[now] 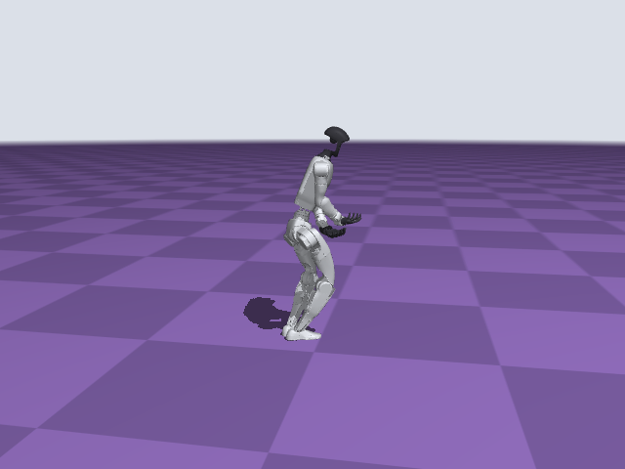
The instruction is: Kungfu
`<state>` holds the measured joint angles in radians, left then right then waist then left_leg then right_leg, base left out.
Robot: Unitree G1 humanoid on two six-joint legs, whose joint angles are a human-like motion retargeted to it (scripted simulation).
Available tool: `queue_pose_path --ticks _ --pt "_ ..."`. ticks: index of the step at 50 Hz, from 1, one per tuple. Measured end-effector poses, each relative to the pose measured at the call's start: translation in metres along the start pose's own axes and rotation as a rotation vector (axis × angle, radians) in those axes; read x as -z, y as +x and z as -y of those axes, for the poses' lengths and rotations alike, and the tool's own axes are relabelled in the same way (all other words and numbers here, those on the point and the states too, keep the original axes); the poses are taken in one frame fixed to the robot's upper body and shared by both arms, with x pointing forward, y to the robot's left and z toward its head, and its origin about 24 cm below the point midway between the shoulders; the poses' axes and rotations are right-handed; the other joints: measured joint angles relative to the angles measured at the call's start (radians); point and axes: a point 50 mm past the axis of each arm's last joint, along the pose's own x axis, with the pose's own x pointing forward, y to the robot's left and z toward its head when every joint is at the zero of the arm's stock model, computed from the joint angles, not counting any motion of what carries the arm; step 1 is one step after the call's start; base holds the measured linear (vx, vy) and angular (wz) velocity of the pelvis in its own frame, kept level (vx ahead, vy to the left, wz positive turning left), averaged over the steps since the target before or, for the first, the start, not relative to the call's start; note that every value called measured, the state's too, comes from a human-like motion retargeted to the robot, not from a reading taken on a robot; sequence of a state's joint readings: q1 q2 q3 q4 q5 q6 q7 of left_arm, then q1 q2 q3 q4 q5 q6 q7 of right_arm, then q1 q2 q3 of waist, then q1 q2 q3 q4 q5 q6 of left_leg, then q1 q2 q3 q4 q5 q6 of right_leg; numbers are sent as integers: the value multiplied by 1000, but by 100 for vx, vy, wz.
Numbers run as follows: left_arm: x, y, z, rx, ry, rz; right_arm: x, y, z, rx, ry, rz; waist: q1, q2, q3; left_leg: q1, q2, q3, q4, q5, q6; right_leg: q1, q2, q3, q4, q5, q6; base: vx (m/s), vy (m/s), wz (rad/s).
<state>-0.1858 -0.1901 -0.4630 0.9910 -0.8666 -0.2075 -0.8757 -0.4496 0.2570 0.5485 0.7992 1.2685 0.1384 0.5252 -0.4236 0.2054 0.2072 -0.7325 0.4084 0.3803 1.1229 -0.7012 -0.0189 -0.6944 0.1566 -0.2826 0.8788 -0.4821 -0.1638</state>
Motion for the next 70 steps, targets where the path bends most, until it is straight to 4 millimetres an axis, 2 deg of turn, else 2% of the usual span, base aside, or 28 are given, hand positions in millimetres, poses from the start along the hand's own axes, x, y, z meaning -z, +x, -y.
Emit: queue_pose_path --ticks 2,5,8,11,14,17,18,20,23,26,28,30,31,32,35,37,38,39,40,43,44,49,53,55,58,60,65,70 --pt "11 -13 -7 -89 -54 13 -5 0 -1 -5 -34 16 -8 25 5 -12 8 -21 -11 18 -18 -1 5 -2 -16 8 1 -7 -4 21" --pt "16 -28 -18 -214 -76 21 -24 8 -21 -104 -142 48 -6 21 -18 24 -9 9 -80 65 -34 38 11 34 -95 40 -14 -3 -10 13" --pt "9 -39 -28 -294 -62 36 -69 17 -62 -233 -287 196 -23 19 -36 84 -36 29 -183 148 -43 99 3 64 -196 84 -11 0 -14 64" --pt "-13 -48 -42 -373 -17 64 -128 13 -123 -392 -468 409 -46 2 -44 150 -74 49 -277 279 -46 186 -14 85 -310 132 -11 2 -17 95" --pt "-44 -66 -56 -462 81 89 -187 -18 -190 -536 -729 667 -46 -35 -48 199 -105 66 -320 481 -54 287 -30 119 -421 181 -14 4 -22 71" --pt "-82 -93 -71 -599 243 85 -230 -69 -251 -597 -1065 961 -27 -87 -63 214 -91 137 -253 683 -69 376 -61 135 -509 216 -16 4 -33 68" --pt "-97 -104 -74 -657 315 82 -241 -90 -269 -590 -1179 1072 -26 -101 -66 201 -68 163 -178 721 -51 401 -71 122 -532 222 -16 8 -35 88" --pt "-126 -127 -79 -793 474 79 -254 -132 -301 -545 -1388 1304 -8 -121 -73 147 5 173 80 664 -26 443 -80 86 -573 234 -20 7 -38 66" --pt "-163 -169 -78 -1010 698 93 -256 -185 -332 -442 -1620 1621 75 -130 -94 50 148 96 544 604 -46 484 -49 68 -618 251 -48 12 -45 -39" --pt "-192 -218 -72 -1245 850 150 -243 -221 -351 -383 -1730 1902 141 -117 -99 -87 294 -50 912 506 -33 515 15 77 -666 278 -76 8 -44 -97" --pt "-205 -253 -65 -1416 897 217 -232 -238 -357 -373 -1745 2071 188 -115 -83 -173 439 -130 995 448 43 549 37 90 -673 282 -62 7 -21 -142" --pt "-215 -284 -57 -1574 909 301 -221 -250 -358 -387 -1738 2214 239 -127 -40 -236 670 -165 878 414 170 602 36 119 -647 263 -32 -1 5 -156" --pt "-219 -296 -54 -1648 908 341 -214 -256 -358 -393 -1726 2285 252 -148 -20 -268 714 -152 711 451 191 615 6 137 -633 263 -9 -17 22 -107" --pt "-223 -307 -52 -1719 904 376 -208 -261 -357 -398 -1713 2353 257 -174 -8 -289 715 -134 523 506 195 620 -34 151 -621 264 14 -28 28 -39" --pt "-230 -327 -52 -1898 859 412 -192 -275 -353 -389 -1689 2514 207 -263 -21 -272 448 -100 -192 789 82 598 -190 139 -613 262 67 -22 6 79" --pt "-224 -332 -56 -1952 807 399 -186 -283 -354 -392 -1723 2561 198 -279 -46 -216 354 -78 -579 742 12 588 -249 132 -629 261 75 -9 2 83" --pt "-218 -332 -59 -1964 785 402 -184 -286 -356 -394 -1749 2572 204 -283 -58 -223 318 -111 -677 649 18 582 -274 133 -635 263 73 -3 10 37" --pt "-213 -328 -61 -1967 766 412 -183 -290 -358 385 1761 -2553 217 -282 -67 -242 286 -154 -713 586 33 568 -293 136 -629 263 71 1 13 11" --pt "-208 -324 -64 -1966 749 425 -182 -295 -359 372 1767 -2522 235 -279 -75 -267 257 -203 -717 538 54 549 -310 139 -616 263 68 6 17 -24" --pt "-197 -326 -61 -1993 730 510 -189 -293 -354 349 1764 -2570 231 -280 -63 -294 281 -191 -472 584 66 530 -343 144 -574 272 67 10 23 -54" --pt "-195 -325 -60 -1995 737 531 -192 -293 -352 -339 -1741 2580 232 -283 -67 -297 301 -148 -352 567 91 518 -356 145 -563 279 63 14 22 -35" --pt "-174 -302 -58 -1986 808 571 -194 -300 -345 -338 -1695 2541 267 -223 -105 -330 429 -80 305 490 171 497 -307 151 -555 291 39 38 18 -18" --pt "-162 -276 -59 -1955 856 572 -186 -301 -350 -319 -1776 2505 299 -134 -142 -271 422 -89 683 533 67 502 -214 132 -614 301 4 39 13 -6" --pt "-154 -266 -58 -1938 851 579 -180 -300 -351 -303 -1793 2506 286 -98 -177 -239 342 -74 816 575 -15 498 -175 122 -654 308 -22 41 16 58" --pt "-145 -256 -57 -1907 821 614 -173 -295 -349 -272 -1870 2493 211 -63 -236 -176 124 8 897 643 -134 487 -161 81 -709 320 -45 39 32 137" --pt "-141 -250 -56 -1882 809 627 -171 -291 -348 -236 -1930 2458 173 -57 -267 -105 -11 92 887 692 -176 484 -181 46 -732 324 -44 32 42 140" --pt "-137 -235 -54 -1818 858 601 -179 -267 -339 -130 -2082 2260 173 -101 -322 79 -178 161 768 745 -169 520 -248 -24 -738 296 -32 45 44 105" --pt "-136 -215 -50 -1747 904 620 -205 -235 -308 -21 -2037 1977 262 -129 -340 123 -178 65 628 689 -79 573 -274 -92 -732 270 -8 32 47 91"
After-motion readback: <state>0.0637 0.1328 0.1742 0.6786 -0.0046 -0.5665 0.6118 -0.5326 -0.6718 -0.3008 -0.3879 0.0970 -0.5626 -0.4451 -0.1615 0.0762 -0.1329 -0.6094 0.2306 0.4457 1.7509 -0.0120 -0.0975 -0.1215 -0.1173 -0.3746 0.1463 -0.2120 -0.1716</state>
